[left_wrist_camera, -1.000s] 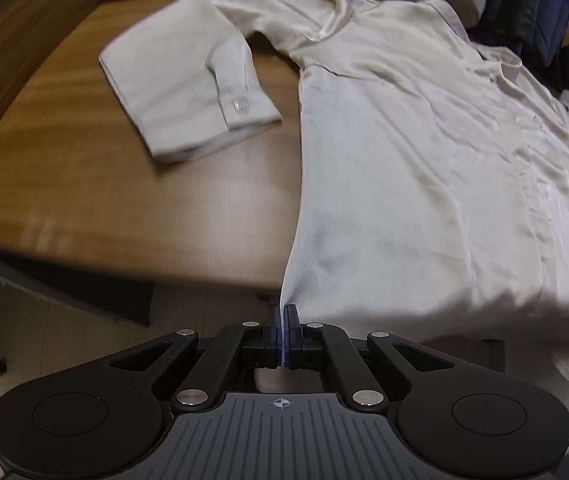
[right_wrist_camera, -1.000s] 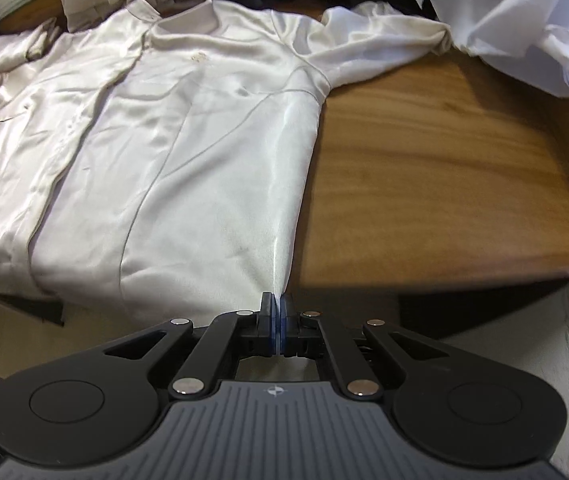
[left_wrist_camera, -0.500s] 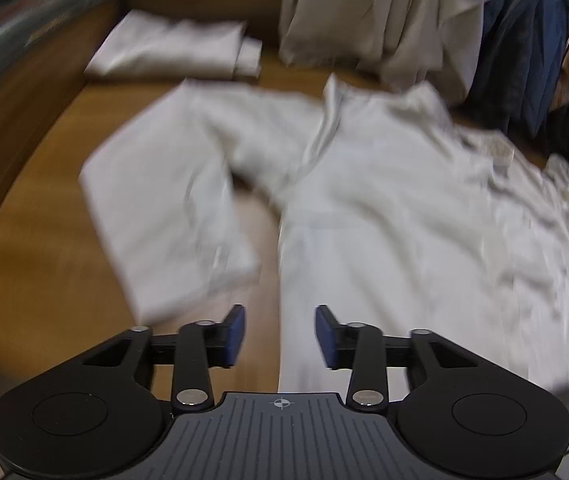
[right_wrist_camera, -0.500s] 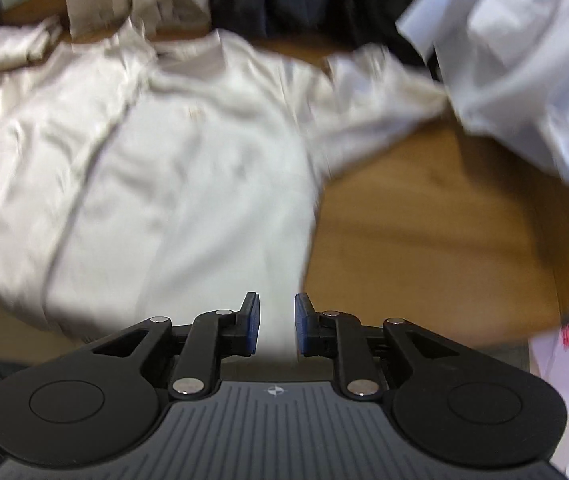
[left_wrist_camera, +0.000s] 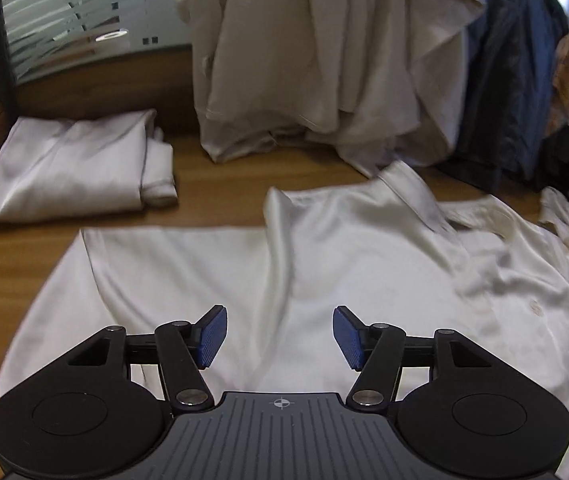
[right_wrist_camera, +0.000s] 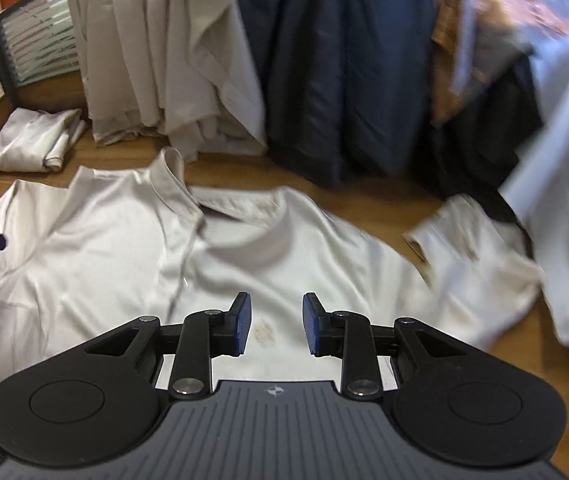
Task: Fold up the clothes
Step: 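Open the right gripper over the collar while the left gripper pinches the hem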
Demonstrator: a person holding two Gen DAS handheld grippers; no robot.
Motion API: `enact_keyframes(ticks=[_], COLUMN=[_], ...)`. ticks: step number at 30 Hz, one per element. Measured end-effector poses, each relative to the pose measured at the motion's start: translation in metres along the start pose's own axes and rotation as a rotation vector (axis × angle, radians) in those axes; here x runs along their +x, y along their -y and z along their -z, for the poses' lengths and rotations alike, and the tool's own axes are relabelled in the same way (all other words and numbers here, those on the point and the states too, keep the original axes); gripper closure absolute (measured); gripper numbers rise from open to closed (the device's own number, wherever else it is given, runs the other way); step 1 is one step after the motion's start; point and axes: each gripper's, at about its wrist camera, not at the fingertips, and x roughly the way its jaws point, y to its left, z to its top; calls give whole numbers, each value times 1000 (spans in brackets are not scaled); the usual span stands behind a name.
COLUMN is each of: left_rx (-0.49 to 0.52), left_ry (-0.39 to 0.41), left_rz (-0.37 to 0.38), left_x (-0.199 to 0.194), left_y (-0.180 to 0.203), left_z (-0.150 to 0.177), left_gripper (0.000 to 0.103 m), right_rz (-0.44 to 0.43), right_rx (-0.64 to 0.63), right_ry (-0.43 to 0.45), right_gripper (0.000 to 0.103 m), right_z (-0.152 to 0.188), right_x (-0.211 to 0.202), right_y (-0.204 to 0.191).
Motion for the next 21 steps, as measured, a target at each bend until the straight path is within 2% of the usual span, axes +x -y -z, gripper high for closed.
enact_keyframes(ticks=[5,9,15,20,21], left_rx=[4,-48,-155,-191,-196], left_ry=[9,-1,-28,-69,-72], left_rz=[-92,-165,-275,-325,-330], left_x=[30,49,58,71,73], left_y=[-29,-66,-126,-161,-166], left_z=[-20,-29,-27,-18,-17], left_gripper=[39,38,37,38,42], right_rz=[-47,-76,-135,-158,-160], right_rx=[-66,-77,-18,-3,-2], right_ry=[-21,-42,-77,-90,-92], right_gripper=[70,70,68,67,67], right_z=[-25,-39,-56,-63,-64], right_x=[39,64,91,103,104], right_y=[-16,-22,-26,-36,-38])
